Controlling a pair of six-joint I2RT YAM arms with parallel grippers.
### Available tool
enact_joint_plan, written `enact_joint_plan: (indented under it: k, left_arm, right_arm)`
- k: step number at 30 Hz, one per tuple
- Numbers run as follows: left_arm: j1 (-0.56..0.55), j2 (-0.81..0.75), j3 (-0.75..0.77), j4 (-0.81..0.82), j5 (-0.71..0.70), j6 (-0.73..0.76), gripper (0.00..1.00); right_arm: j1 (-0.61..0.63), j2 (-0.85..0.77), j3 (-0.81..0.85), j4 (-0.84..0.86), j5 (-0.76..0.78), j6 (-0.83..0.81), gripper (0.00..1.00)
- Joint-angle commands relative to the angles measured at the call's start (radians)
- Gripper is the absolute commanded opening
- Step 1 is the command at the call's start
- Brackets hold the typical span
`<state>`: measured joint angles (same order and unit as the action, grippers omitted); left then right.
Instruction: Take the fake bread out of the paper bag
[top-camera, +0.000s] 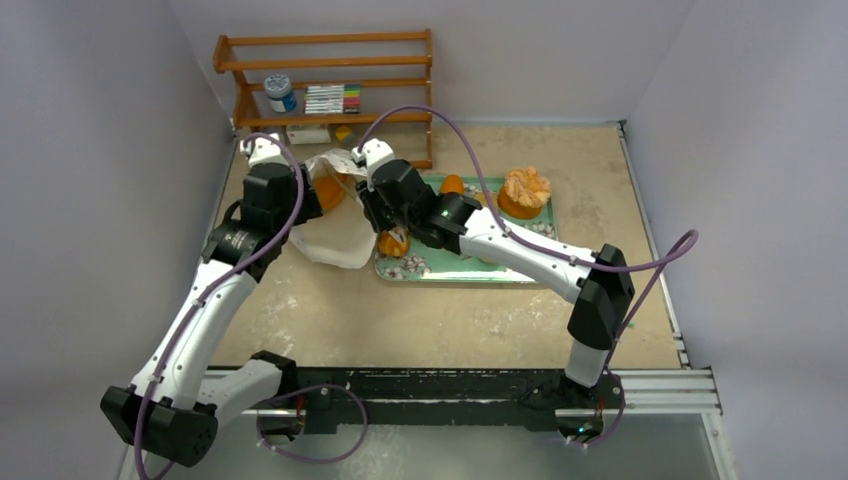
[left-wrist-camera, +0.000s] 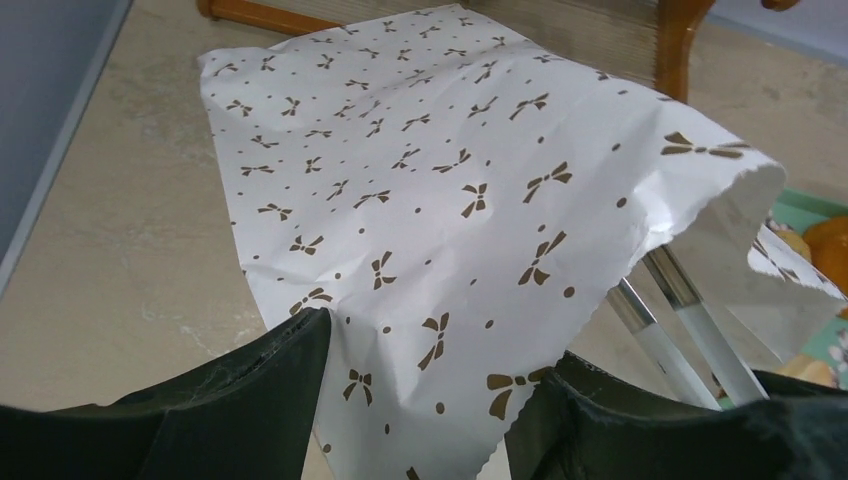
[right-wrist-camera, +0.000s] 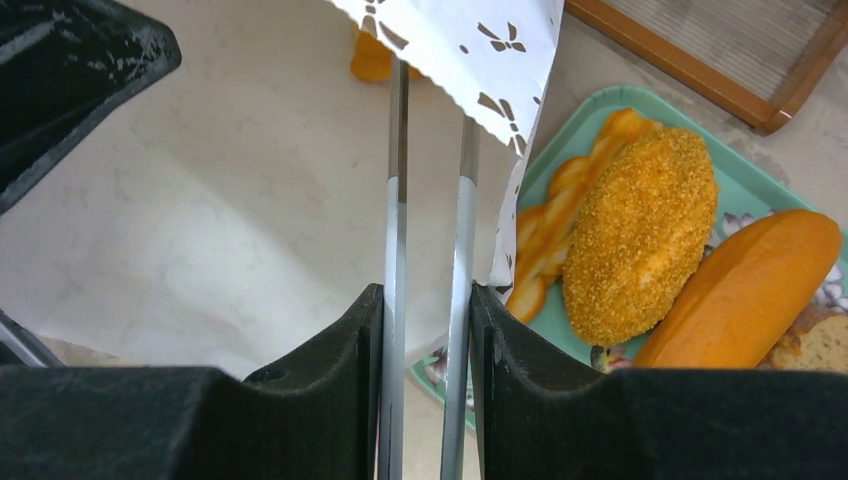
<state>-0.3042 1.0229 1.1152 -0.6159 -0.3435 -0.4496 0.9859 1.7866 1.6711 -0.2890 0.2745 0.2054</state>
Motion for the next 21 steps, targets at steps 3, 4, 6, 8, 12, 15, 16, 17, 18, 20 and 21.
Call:
enact_joint_plan:
  k: [3,4,6,8,12,15,16,17,18,20,21]
  left_arm:
    - [-0.014,0.017,0.004,0.035,-0.155,0.023,0.5]
    - [-0.015,0.01,0.0,0.041,-0.163,0.024,0.48]
    - [-0.015,0.0,-0.01,0.051,-0.167,0.027,0.43]
    - [-0.016,-0.008,-0.028,0.068,-0.138,0.031,0.35]
    - [-0.019,-0.053,-0.092,0.138,-0.056,0.014,0.26]
    - [-0.028,-0.069,-0.117,0.151,-0.01,0.01,0.22]
    - [-0.032,-0.068,-0.123,0.142,-0.003,0.01,0.22]
    - [-0.037,-0.07,-0.131,0.129,0.001,0.007,0.22]
    - [-0.042,-0.075,-0.143,0.127,0.008,0.005,0.22]
    - [-0.052,-0.087,-0.173,0.131,0.027,-0.004,0.22]
    - [-0.058,-0.094,-0.189,0.134,0.032,-0.01,0.22]
  right_arm:
    - [-0.005,-0.059,-0.037,0.095,-0.004,0.014,0.19]
    - [-0.003,-0.065,-0.051,0.1,-0.007,0.02,0.19]
    - [0.007,-0.079,-0.078,0.111,-0.008,0.036,0.19]
    - [0.017,-0.08,-0.096,0.112,-0.01,0.052,0.19]
    - [0.043,-0.067,-0.119,0.112,-0.011,0.092,0.19]
    - [0.063,-0.049,-0.124,0.101,-0.008,0.136,0.2]
    - [0.071,-0.043,-0.128,0.099,-0.009,0.154,0.22]
    - [0.079,-0.037,-0.131,0.099,-0.008,0.17,0.23]
    - [0.087,-0.031,-0.136,0.1,-0.005,0.189,0.25]
    - [0.103,-0.009,-0.144,0.105,-0.001,0.227,0.29]
    - [0.112,-0.003,-0.145,0.106,0.006,0.238,0.3]
